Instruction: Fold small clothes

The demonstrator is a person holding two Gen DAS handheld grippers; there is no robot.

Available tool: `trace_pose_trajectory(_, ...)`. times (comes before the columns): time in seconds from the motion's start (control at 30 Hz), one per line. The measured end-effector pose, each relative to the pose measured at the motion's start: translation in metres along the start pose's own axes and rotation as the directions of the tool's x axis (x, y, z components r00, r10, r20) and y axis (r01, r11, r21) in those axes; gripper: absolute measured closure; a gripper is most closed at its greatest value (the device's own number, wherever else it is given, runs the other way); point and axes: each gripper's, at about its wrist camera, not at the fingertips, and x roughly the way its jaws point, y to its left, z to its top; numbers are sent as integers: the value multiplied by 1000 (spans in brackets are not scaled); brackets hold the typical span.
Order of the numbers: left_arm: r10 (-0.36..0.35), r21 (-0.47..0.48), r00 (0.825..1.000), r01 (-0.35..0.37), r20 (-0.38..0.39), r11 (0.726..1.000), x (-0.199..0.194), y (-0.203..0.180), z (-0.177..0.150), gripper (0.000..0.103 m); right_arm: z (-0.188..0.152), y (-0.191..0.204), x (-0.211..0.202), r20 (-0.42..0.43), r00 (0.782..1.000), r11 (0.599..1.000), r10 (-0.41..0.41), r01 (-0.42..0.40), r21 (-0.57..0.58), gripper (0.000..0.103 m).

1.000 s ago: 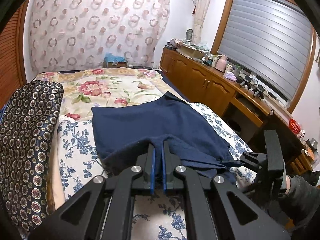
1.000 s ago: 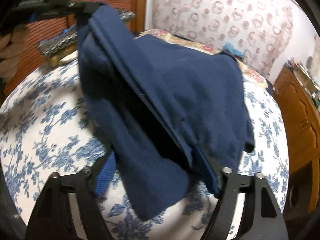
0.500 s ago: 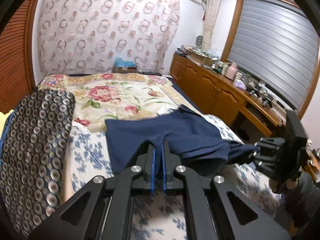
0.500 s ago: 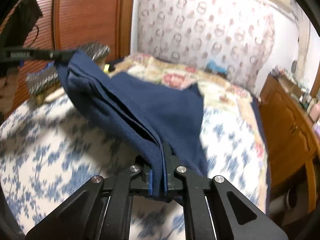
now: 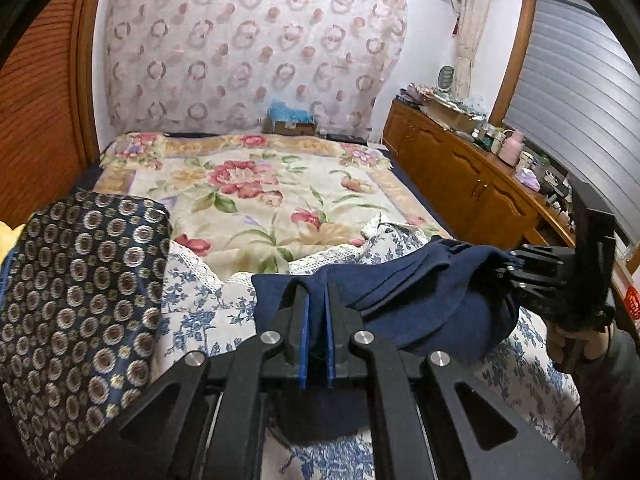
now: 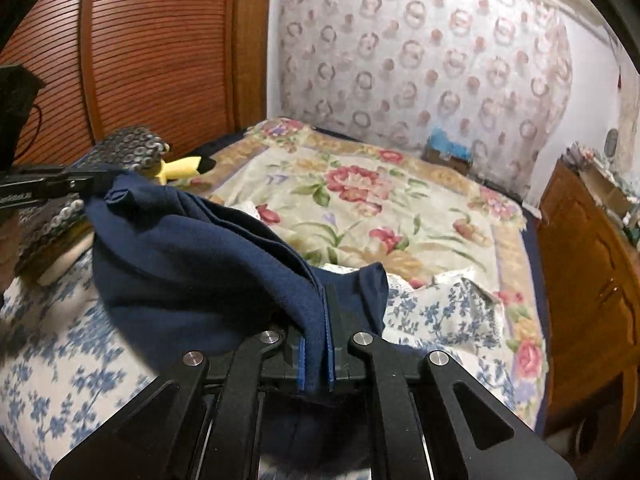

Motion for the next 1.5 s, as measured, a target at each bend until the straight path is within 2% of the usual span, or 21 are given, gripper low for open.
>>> trace_pose_trajectory(0.07, -5, 2, 1000, 5, 1, 1000, 3, 1, 1, 91, -1, -1, 9, -12, 1000, 1000, -5, 5, 5, 99)
trace_pose_trajectory(0.13, 2, 15, 1000, -2, 6, 1000, 2, -1, 0, 74, 0, -3, 13, -16, 1000, 1000, -7, 7, 3, 99)
trace_pose_trajectory(0.2, -1, 25, 1000, 1, 5, 1000, 1, -4, -2, 64, 2, -4, 16, -20, 1000, 1000, -13, 13, -1, 97)
trace_pose_trajectory(0.23, -4, 27, 1000, 4, 3, 1000, 0, -3, -3, 62, 5, -6, 17, -22, 999, 1000, -31, 31, -3, 86)
trace_pose_trajectory(0.3, -11, 26, 1000, 11, -6, 1000, 2, -3, -8, 60, 12, -13, 17, -11, 997, 997, -71, 71, 11, 72)
trace_pose_trajectory(0.4, 9, 16, 999, -8, -39, 1000, 11, -1, -15, 60, 23, -23, 11, 19, 996, 996, -83, 82, 44, 67)
trace_pose_trajectory(0.47, 11, 1, 998, -11, -57, 1000, 18, 2, -18, 59, 30, -29, 2, 54, 987, 987, -149, 146, 60, 64)
trace_pose_trajectory(0.5, 17, -3, 998, -17, -65, 1000, 21, 4, -19, 59, 35, -33, -3, 69, 981, 982, -179, 174, 75, 59)
trace_pose_trajectory(0.57, 29, -7, 997, -29, -75, 1000, 28, 7, -19, 59, 41, -43, -11, 78, 978, 976, -194, 185, 110, 56)
trace_pose_trajectory(0.67, 47, -8, 995, -48, -90, 999, 37, 9, -19, 59, 39, -51, -19, 67, 983, 979, -169, 160, 124, 53)
trace_pose_trajectory(0.73, 62, -15, 993, -64, -104, 998, 45, 13, -19, 59, 31, -51, -22, 49, 987, 982, -151, 144, 124, 41)
trace_pose_trajectory(0.8, 69, -30, 991, -73, -119, 997, 50, 16, -21, 59, 18, -49, -19, 11, 993, 985, -120, 117, 129, 37)
trace_pose_trajectory(1.03, 82, -66, 982, -95, -171, 993, 74, 25, -28, 57, -19, -46, 10, -118, 991, 979, -69, 91, 183, 33)
trace_pose_trajectory(1.13, 85, -80, 978, -102, -190, 992, 82, 29, -29, 57, -28, -54, 24, -155, 987, 965, -30, 69, 255, 28)
trace_pose_trajectory(1.27, 95, -53, 976, -107, -196, 993, 86, 25, -29, 57, -33, -62, 34, -160, 984, 942, 78, -20, 335, 28)
trace_pose_trajectory(1.4, 91, -44, 976, -102, -196, 994, 88, 24, -29, 57, -34, -57, 40, -169, 977, 937, 127, -62, 343, 28)
trace_pose_trajectory(1.5, 69, -44, 980, -78, -187, 996, 90, 24, -28, 58, -32, -52, 41, -167, 973, 939, 158, -96, 330, 38)
